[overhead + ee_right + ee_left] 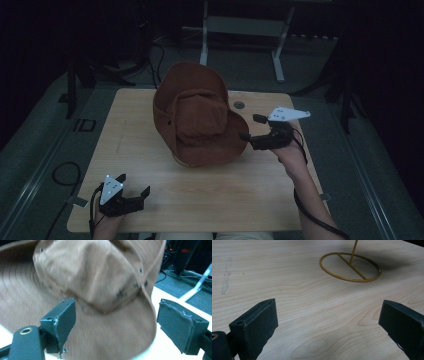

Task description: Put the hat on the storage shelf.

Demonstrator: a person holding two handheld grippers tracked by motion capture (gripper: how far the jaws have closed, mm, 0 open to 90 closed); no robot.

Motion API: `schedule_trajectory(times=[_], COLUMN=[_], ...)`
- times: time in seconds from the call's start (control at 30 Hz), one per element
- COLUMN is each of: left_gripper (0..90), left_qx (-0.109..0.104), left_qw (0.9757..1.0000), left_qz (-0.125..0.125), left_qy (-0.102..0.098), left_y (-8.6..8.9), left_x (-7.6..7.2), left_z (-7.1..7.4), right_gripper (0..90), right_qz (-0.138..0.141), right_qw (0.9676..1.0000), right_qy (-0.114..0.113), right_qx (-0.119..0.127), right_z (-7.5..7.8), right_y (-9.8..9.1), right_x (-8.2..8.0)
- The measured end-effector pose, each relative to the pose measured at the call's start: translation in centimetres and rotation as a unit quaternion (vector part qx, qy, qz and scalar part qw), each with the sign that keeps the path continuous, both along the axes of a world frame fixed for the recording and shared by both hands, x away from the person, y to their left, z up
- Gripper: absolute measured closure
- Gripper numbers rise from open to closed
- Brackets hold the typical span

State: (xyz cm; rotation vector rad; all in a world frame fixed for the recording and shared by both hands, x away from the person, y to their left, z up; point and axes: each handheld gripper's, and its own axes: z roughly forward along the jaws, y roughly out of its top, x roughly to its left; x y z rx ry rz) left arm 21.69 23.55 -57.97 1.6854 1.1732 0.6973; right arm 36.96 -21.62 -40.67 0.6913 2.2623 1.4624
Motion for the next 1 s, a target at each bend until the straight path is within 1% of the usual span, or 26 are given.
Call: schedule_trajectory(times=[0.1,0.2,0.33,0.43,0.47,0.63,0.77,0.83,0.87,0.9,0.93,1.0], left_gripper=[2.7,2.7,2.7,2.7,2.7,2.7,2.7,2.7,2.7,2.7,2.7,2.7], left_qx=[-0.001,-0.001,-0.003,0.001,0.003,0.003,0.002,0.003,0.003,0.002,0.002,0.001], left_qw=[1.0,1.0,1.0,1.0,1.0,1.0,1.0,1.0,1.0,0.9999,0.9999,0.9999], left_qz=[0.002,0.004,0.003,0.002,0.003,0.009,0.009,0.008,0.008,0.011,0.011,0.012], left_qy=[0.0,0.002,0.003,0.005,0.005,0.002,0.003,0.003,0.003,0.0,-0.001,-0.001], left_y=[0.0,0.0,-0.1,-0.2,-0.2,-0.2,-0.2,-0.2,-0.2,-0.2,-0.2,-0.1], left_x=[0.0,0.1,0.2,0.2,0.2,0.1,0.2,0.1,0.1,0.1,0.1,0.1], left_z=[0.0,-0.1,-0.1,-0.2,-0.2,-0.1,-0.2,-0.1,-0.1,-0.1,-0.1,-0.1], right_gripper=[15.4,15.4,15.4,15.4,15.4,15.1,14.9,14.4,14.4,14.4,14.4,14.6], right_qz=[-0.005,-0.01,-0.015,-0.018,-0.02,-0.031,-0.042,-0.043,-0.043,-0.045,-0.046,-0.05], right_qw=[0.9999,0.9999,0.9998,0.9996,0.9996,0.9984,0.9977,0.9972,0.9972,0.9969,0.9963,0.9958], right_qy=[0.001,0.006,0.007,0.02,0.021,0.048,0.053,0.061,0.061,0.065,0.072,0.075], right_qx=[-0.011,0.001,0.007,0.01,0.007,-0.002,0.006,0.001,0.001,-0.002,-0.012,-0.015], right_z=[-1.1,-2.1,-3.9,-5.5,-6.1,-9.2,-11.5,-12.5,-12.5,-12.9,-13.6,-14.2], right_y=[-1.4,-2.9,-4.7,-5.7,-6.0,-7.1,-7.7,-7.9,-7.9,-7.9,-8.0,-8.3], right_x=[-0.9,-1.6,-2.5,-2.8,-2.9,-3.1,-3.4,-3.5,-3.5,-3.7,-3.9,-4.1])
